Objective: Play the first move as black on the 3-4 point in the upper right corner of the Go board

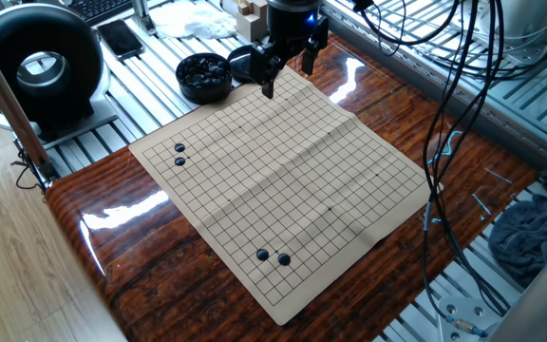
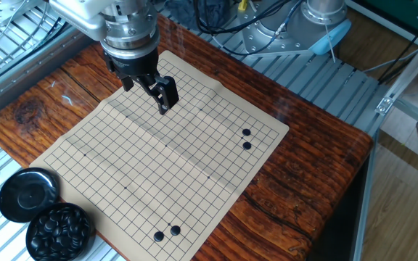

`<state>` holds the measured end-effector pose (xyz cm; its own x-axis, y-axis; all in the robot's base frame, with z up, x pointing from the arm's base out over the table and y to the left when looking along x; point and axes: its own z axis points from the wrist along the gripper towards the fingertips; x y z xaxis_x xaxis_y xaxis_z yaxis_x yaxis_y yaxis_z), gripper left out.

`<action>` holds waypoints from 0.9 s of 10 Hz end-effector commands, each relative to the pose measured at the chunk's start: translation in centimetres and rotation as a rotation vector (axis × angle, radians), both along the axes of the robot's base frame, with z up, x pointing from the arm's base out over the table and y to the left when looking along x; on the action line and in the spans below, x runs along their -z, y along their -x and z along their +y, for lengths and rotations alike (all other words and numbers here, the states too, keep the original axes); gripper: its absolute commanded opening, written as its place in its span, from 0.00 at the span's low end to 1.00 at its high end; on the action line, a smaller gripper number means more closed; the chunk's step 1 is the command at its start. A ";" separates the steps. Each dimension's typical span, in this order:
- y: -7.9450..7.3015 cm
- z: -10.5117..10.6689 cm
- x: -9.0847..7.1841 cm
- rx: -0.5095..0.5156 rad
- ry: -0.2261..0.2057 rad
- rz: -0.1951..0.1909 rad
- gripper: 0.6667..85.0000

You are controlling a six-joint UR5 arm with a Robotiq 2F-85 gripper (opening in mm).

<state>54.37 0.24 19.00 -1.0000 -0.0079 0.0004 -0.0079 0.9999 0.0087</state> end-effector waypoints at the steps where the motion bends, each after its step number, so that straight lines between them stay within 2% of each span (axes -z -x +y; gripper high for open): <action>1: 0.0 0.2 0.0 0.000 0.000 0.000 0.99; 2: 2.4 3.1 -0.2 0.108 -0.103 0.098 0.01; 6: 2.4 3.1 0.0 0.111 -0.107 0.091 0.01; 9: 2.1 2.6 0.0 0.096 -0.085 0.079 0.01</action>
